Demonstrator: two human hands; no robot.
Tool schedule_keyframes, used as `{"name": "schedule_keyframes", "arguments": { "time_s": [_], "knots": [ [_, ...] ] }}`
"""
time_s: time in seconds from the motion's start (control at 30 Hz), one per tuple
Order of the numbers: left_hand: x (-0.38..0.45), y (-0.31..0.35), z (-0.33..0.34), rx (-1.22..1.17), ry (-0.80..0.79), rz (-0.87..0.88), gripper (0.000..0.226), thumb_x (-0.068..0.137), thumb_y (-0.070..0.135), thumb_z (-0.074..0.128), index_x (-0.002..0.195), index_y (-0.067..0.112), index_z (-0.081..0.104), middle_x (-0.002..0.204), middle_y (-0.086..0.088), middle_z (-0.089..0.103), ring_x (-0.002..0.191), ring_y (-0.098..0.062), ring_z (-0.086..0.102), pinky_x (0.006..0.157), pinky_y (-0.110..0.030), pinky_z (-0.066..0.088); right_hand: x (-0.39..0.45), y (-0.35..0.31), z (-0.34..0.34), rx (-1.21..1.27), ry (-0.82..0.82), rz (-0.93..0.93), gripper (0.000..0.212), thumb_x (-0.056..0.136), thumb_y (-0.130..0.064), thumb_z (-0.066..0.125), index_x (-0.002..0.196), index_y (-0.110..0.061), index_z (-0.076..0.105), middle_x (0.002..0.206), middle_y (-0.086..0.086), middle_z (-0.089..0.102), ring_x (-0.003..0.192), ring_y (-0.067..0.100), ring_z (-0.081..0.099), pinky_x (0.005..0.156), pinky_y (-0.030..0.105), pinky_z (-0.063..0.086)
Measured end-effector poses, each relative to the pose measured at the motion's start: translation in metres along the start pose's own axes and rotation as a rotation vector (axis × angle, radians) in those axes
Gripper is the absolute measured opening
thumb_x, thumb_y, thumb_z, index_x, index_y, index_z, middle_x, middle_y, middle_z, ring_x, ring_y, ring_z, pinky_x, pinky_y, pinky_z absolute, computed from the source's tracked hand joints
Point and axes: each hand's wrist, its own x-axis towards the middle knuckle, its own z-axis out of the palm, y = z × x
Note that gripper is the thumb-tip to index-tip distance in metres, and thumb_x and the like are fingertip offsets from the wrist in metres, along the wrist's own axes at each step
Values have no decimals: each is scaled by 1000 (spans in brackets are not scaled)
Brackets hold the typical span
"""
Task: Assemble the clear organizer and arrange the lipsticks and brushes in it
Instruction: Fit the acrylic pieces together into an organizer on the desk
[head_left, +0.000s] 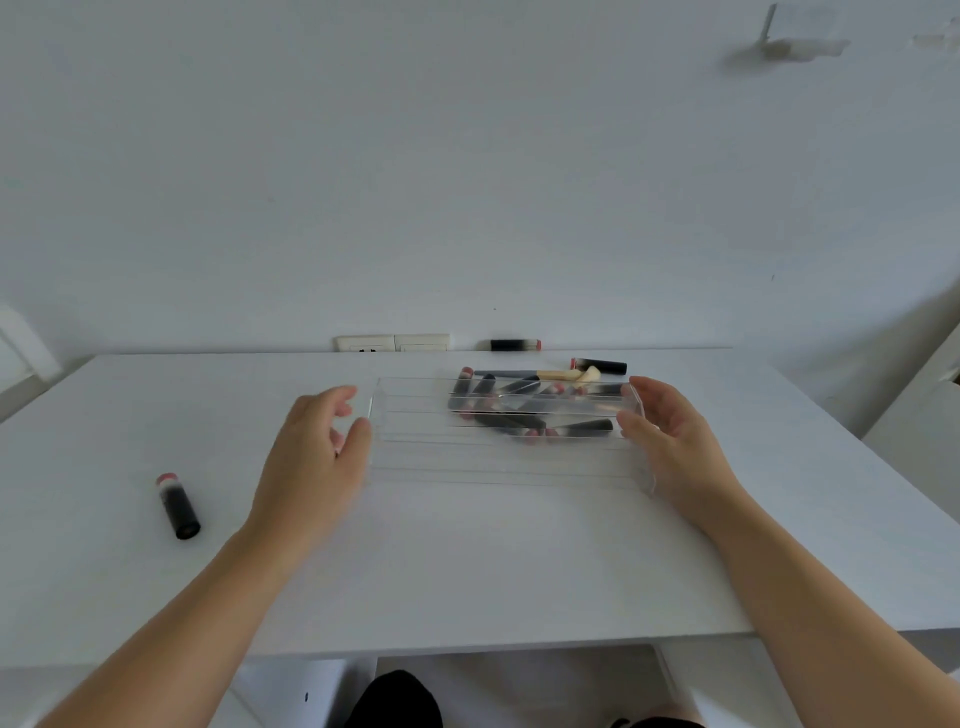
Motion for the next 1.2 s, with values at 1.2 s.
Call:
{"name": "schedule_keyframes", "arguments": {
  "time_s": [1.2],
  "knots": [
    [-5,-12,4,-195,-130,-235,11,89,28,71,80,35,70,61,14,67,52,-1,56,56,-22,38,-23,2,-8,-353,54,28,30,88,-25,62,95,-53,68,78,-22,73,59,-5,57,54,15,45]
  ]
}}
